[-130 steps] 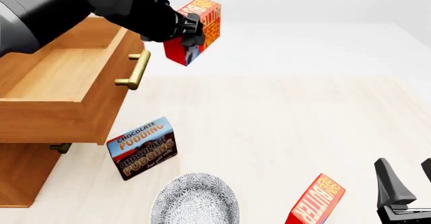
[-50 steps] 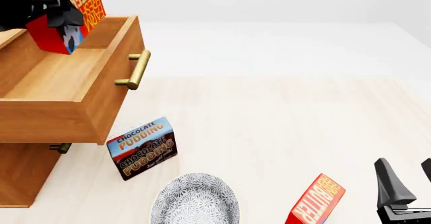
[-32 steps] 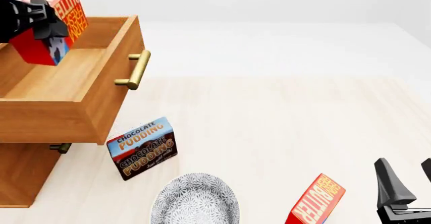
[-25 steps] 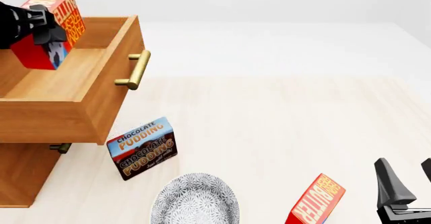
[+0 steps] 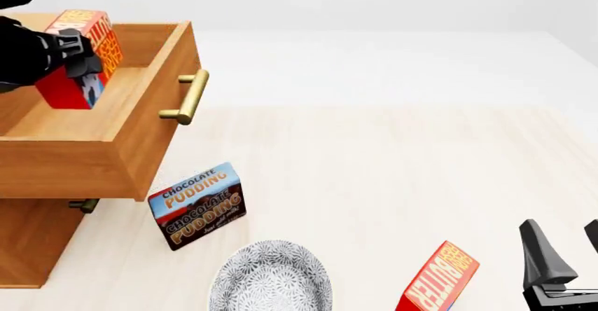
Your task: Put the butter at the front in the top drawer of the cabinet and close it.
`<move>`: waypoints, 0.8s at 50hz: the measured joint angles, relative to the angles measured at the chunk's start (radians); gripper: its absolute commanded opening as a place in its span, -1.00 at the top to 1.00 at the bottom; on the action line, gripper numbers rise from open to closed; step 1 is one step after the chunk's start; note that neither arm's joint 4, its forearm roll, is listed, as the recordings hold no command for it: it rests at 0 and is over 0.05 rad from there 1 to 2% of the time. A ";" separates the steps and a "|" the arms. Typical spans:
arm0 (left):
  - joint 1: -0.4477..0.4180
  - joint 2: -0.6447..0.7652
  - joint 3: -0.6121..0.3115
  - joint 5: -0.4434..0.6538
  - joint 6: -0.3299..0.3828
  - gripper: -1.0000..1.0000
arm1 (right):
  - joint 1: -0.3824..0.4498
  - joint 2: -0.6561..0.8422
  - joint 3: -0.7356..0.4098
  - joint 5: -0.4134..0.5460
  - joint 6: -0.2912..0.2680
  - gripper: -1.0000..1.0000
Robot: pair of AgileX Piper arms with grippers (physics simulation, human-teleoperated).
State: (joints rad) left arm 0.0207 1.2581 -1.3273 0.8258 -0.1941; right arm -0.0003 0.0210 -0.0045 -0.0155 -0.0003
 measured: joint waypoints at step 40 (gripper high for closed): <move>0.025 0.029 0.112 -0.122 -0.022 1.00 | 0.000 0.000 0.000 0.000 0.000 -1.00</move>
State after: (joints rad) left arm 0.0457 1.2873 -1.2149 0.7038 -0.2162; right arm -0.0003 0.0209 -0.0045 -0.0155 -0.0003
